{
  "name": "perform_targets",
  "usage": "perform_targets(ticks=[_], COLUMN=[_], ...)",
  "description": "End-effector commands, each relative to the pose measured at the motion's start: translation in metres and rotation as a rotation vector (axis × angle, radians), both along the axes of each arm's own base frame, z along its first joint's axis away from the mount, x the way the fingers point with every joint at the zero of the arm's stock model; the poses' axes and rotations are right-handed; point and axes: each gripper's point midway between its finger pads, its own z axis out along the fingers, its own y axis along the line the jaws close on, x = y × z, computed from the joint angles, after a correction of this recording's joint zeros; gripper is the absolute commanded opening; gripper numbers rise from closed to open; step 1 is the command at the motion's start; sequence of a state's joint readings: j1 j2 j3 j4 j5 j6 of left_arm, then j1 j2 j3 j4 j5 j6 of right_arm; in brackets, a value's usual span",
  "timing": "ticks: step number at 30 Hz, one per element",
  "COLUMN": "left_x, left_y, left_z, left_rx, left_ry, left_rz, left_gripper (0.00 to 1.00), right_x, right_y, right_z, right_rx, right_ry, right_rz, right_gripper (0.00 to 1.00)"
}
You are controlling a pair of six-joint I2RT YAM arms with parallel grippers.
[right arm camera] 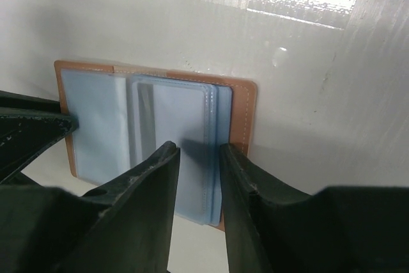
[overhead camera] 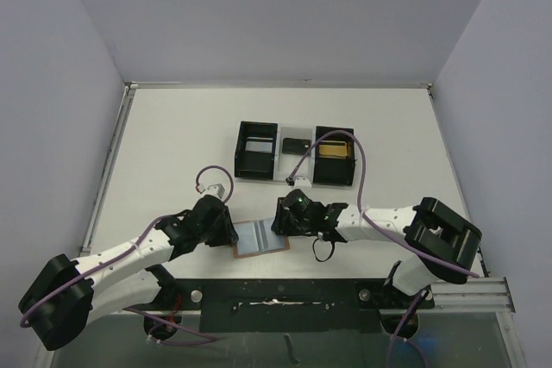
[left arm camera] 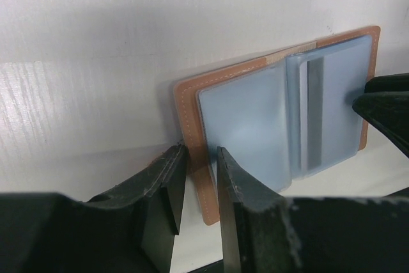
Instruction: Take the credit cards out of the card holder
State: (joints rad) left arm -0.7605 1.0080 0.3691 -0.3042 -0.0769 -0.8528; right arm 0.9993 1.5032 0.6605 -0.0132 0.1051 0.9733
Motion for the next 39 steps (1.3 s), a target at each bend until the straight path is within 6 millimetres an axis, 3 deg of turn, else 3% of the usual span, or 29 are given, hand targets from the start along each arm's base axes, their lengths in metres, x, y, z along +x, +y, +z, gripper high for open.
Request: perform_targets(ticks=[1,3,7,12,23,32,39], left_x=[0.004,0.005,0.004,0.005,0.005,0.003,0.004], left_y=[-0.01,-0.011,-0.01,-0.011,-0.013,-0.014,-0.016], left_z=[0.009,0.009,0.011,0.012,0.01,0.007,0.008], left_rx=[-0.045,-0.047,-0.046,-0.055,-0.061,-0.065,-0.072], left_ry=[-0.037,-0.041,-0.04,-0.049,-0.05,-0.045,-0.045], left_rz=[-0.032,-0.034,-0.034,-0.031,-0.044,-0.051,-0.054], left_gripper=[0.24,0.24,0.23,0.23,0.23,0.22,0.22], right_x=[0.012,0.015,0.022,0.018,0.008,0.003,0.003], right_y=[0.015,0.011,0.004,0.015,0.021,0.038,0.044], right_z=[0.021,0.024,0.032,0.034,0.007,0.031,0.042], right_rx=[0.002,-0.03,-0.091,-0.066,-0.045,0.069,0.098], right_ry=[-0.067,-0.081,-0.113,-0.104,-0.029,-0.061,-0.067], right_rz=[-0.016,-0.032,-0.043,0.011,0.013,0.098,0.1], right_gripper=[0.35,0.42,0.43,0.41,0.36,0.27,0.26])
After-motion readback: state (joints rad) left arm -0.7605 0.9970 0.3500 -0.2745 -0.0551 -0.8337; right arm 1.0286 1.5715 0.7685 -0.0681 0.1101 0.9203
